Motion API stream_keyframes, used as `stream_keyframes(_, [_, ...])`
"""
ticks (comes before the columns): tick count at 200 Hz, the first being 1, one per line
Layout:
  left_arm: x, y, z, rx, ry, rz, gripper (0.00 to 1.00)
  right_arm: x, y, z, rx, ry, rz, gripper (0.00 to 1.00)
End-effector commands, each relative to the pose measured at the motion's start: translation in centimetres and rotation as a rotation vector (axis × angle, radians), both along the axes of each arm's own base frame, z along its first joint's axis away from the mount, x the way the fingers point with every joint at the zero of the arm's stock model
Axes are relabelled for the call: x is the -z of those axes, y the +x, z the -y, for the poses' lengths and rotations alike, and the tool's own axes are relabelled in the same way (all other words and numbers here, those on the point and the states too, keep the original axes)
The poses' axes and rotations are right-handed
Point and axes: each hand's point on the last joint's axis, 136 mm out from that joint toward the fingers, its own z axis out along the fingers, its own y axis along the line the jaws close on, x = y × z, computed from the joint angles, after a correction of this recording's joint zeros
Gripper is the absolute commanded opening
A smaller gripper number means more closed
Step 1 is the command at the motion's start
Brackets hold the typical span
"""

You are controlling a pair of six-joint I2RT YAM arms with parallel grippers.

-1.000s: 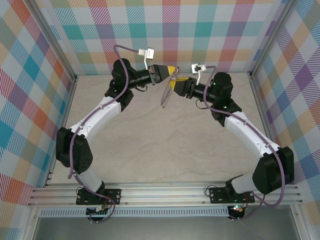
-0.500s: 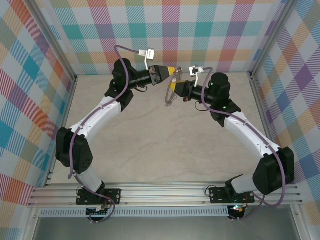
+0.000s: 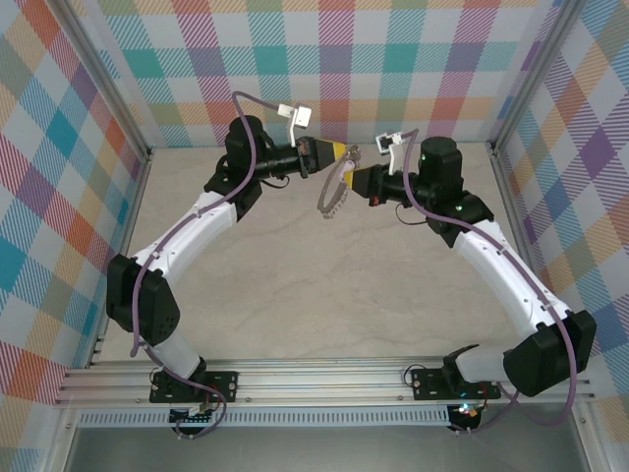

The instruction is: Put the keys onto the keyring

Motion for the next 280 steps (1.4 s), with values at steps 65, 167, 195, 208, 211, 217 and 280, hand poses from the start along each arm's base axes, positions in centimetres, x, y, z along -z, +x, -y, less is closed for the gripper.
stream_keyframes(65, [-3.2, -2.1, -0.8, 0.015, -0.009, 0.137, 0.00, 0.3, 0.7, -0.8, -0.080, -0.079, -0.050, 0.00])
stream_keyframes(167, [-1.9, -2.2, -0.7, 0.020, 0.025, 0.134, 0.00, -1.7, 1.4, 1.1, -0.080, -0.109, -0.029, 0.00])
stream_keyframes(195, [-2.0, -2.4, -0.7, 0.026, 0.024, 0.137, 0.00, -2.1, 1.5, 0.9, -0.104, -0.113, -0.031, 0.00])
stream_keyframes(208, [-2.0, -2.4, -0.7, 0.029, 0.024, 0.137, 0.00, -2.2, 1.5, 0.8, -0.112, -0.116, -0.030, 0.00])
stream_keyframes(211, [-2.0, -2.4, -0.7, 0.030, 0.024, 0.137, 0.00, -2.2, 1.5, 0.8, -0.113, -0.118, -0.031, 0.00])
stream_keyframes(217, [-2.1, -2.5, -0.8, 0.031, 0.023, 0.140, 0.00, -2.2, 1.5, 0.8, -0.115, -0.122, -0.029, 0.00])
stream_keyframes(280, [-1.9, -2.5, -0.8, 0.030, 0.022, 0.135, 0.00, -2.2, 2.4, 1.1, -0.104, -0.188, -0.023, 0.00])
